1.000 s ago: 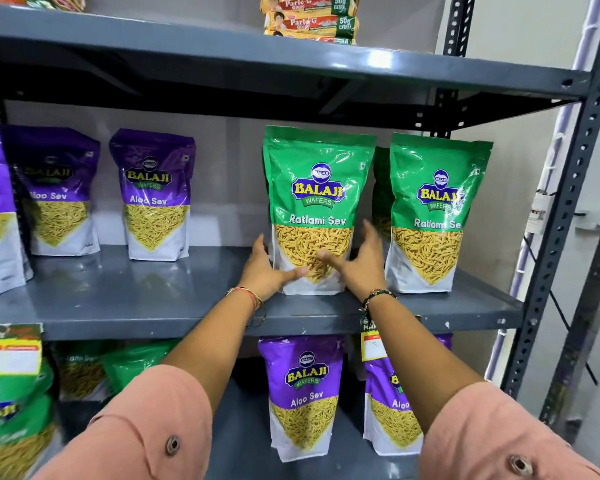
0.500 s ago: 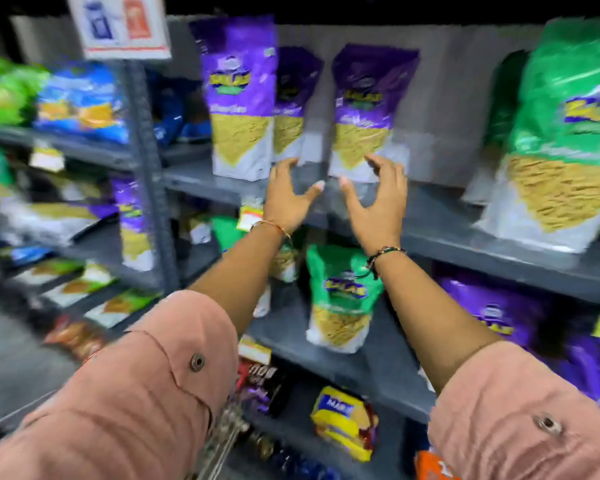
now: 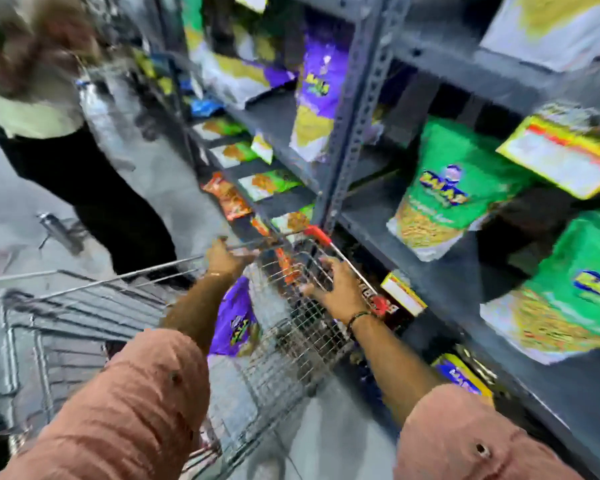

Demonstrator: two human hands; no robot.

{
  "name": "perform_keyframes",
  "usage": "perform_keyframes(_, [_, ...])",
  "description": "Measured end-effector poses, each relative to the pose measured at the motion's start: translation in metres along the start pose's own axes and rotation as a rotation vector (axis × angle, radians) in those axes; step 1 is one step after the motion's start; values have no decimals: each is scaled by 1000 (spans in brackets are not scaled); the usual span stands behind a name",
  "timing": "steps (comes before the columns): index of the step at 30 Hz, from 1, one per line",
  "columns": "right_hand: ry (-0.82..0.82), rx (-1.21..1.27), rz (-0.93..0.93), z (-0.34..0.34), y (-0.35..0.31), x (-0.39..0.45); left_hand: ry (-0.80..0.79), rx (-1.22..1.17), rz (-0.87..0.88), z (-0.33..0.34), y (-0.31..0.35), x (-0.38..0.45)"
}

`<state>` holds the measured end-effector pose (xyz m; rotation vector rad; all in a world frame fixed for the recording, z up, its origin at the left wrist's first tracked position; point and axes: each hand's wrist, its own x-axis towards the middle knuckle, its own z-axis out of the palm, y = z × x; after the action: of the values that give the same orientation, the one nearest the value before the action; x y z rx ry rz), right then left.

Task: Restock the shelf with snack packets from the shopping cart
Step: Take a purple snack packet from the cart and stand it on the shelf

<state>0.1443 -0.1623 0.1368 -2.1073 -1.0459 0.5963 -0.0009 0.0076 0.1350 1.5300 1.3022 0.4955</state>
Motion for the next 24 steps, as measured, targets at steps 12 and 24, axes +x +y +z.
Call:
perform_keyframes(12, [-475,-79,298,154,63,39,-187,549,-62,-3,-162,31])
perform_keyframes(24, [-503,154,346,133,60,58,-517,640,425,-18,-85,52])
